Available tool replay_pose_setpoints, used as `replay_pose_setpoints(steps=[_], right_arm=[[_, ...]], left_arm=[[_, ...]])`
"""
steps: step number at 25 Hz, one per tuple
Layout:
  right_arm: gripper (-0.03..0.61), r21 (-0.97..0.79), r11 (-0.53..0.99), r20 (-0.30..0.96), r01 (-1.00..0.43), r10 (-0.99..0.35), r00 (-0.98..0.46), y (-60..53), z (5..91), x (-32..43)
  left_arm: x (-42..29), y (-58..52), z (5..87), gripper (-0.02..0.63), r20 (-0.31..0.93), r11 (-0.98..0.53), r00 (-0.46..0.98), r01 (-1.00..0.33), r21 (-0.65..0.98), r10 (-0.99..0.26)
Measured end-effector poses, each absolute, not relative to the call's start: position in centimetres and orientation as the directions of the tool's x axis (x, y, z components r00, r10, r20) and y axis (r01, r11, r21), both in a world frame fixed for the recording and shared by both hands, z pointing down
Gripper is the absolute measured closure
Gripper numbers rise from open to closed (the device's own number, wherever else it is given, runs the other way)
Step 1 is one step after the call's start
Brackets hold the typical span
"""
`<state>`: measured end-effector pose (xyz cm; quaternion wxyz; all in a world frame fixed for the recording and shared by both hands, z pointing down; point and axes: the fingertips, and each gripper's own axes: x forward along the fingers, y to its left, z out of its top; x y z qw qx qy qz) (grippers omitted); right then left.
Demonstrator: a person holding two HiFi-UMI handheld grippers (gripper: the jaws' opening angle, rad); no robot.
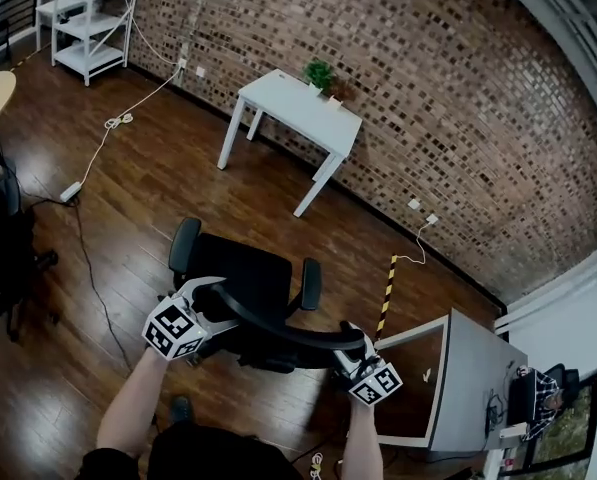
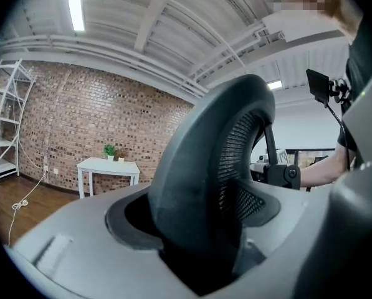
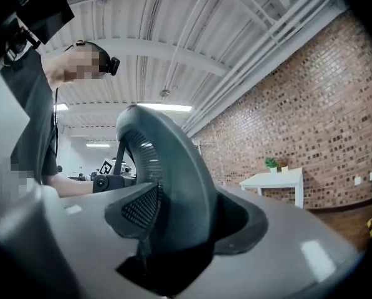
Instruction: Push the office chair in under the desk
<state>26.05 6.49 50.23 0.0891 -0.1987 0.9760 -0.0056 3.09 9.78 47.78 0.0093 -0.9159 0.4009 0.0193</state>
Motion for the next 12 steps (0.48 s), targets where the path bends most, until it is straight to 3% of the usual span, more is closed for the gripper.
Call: replay_pose_setpoints(steps=[12], right_arm=[[0.35, -0.054, 0.946, -0.165, -0.319, -0.323, -0.932, -0.5, 48.3, 15.9]], left_arm=[[-6.6, 1.7, 45.8, 0.169, -0.016, -0.707, 0.707, -0.707, 0.027, -0.707]])
